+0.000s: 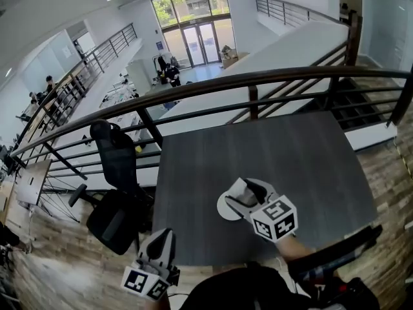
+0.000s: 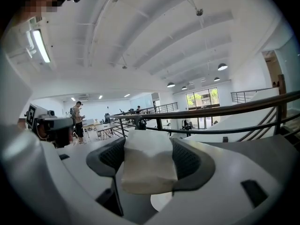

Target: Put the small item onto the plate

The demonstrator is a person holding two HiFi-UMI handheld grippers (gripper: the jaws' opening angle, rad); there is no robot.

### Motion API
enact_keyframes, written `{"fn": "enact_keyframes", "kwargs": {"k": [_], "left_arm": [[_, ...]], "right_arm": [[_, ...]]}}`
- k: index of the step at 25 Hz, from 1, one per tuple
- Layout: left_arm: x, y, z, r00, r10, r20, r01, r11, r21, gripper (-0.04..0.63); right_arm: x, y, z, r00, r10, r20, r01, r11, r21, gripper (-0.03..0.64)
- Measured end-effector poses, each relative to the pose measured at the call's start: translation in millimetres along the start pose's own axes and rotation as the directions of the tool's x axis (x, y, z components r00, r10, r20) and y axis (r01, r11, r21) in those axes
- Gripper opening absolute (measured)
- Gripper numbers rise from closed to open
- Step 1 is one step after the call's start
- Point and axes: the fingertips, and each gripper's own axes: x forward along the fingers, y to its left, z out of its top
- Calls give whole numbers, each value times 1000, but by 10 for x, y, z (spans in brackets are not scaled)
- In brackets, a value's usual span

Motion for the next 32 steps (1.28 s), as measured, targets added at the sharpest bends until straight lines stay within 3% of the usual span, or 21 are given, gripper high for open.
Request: {"fn": "enact_keyframes", "kwargs": {"k": [13, 23, 32], "left_arm": [[-36, 51, -38, 992, 122, -18, -122, 992, -23, 3], [-108, -146, 39, 974, 220, -48, -222, 975, -27, 3], [-196, -257, 226, 947, 320, -29, -321, 947, -5, 3]], "right_arm": [[581, -430, -938, 986, -4, -165, 11, 999, 37, 319], [790, -667, -1683, 938, 29, -346, -27, 1000, 11, 319], [940, -887, -2106, 898, 21, -439, -31, 999, -16, 319]]}}
